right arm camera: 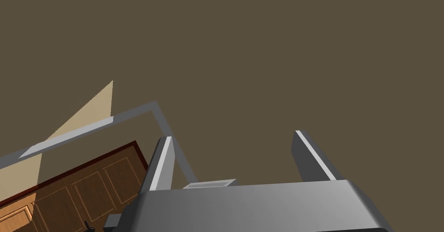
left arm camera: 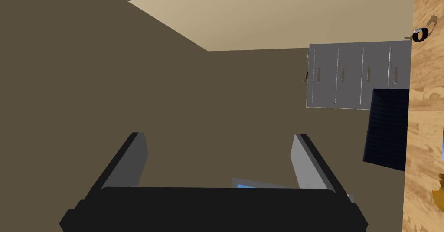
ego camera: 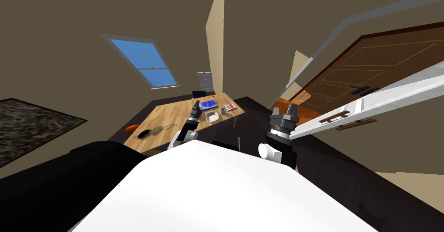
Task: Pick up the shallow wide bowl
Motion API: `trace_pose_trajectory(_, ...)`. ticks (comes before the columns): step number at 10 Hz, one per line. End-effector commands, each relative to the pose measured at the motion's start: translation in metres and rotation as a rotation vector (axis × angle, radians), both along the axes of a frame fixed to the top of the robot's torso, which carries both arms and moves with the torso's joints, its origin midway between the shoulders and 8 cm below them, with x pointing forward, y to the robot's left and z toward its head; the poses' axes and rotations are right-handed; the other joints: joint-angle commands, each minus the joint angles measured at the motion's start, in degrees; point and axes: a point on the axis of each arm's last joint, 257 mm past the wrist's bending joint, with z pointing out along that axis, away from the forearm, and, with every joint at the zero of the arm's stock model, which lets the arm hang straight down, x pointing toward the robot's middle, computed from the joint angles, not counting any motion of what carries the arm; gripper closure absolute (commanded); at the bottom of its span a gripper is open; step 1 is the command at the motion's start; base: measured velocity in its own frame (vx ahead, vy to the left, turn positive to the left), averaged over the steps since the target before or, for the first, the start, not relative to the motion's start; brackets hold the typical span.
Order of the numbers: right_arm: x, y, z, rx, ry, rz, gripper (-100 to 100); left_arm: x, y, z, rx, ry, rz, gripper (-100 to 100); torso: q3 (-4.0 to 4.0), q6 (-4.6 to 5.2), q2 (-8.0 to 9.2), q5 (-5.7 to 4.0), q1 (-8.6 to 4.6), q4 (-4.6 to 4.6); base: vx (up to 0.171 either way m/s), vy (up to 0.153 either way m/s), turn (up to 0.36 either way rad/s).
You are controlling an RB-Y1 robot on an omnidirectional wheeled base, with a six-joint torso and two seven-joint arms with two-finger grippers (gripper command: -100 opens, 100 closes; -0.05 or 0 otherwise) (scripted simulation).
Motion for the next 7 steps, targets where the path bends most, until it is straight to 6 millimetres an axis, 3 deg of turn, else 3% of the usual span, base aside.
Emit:
trace_pose_trajectory(1,0.0,0.0,0.0,0.0,0.0,0.0,0,0.005,0.01,-0.017,-0.008,0.058,0.016,-100,0.0,0.0,0.0,0.0,0.0,0.0,0.018,-0.08,0.072)
trace_pose_trajectory(3,0.0,0.0,0.0,0.0,0.0,0.0,0,0.01,0.024,-0.043,-0.026,0.137,0.042,-100,0.02,-0.01,0.04,-0.01,-0.09,0.01,0.03,-0.132,0.108)
trace_pose_trajectory(4,0.0,0.0,0.0,0.0,0.0,0.0,0,0.01,0.025,-0.046,-0.028,0.151,0.044,-100,-0.01,-0.01,-0.02,-0.03,-0.19,0.0,0.038,-0.111,0.056)
trace_pose_trajectory(7,0.0,0.0,0.0,0.0,0.0,0.0,0,0.013,0.041,-0.077,-0.055,0.245,0.076,-100,-0.01,0.01,-0.01,0.01,0.08,0.0,0.028,-0.07,0.042)
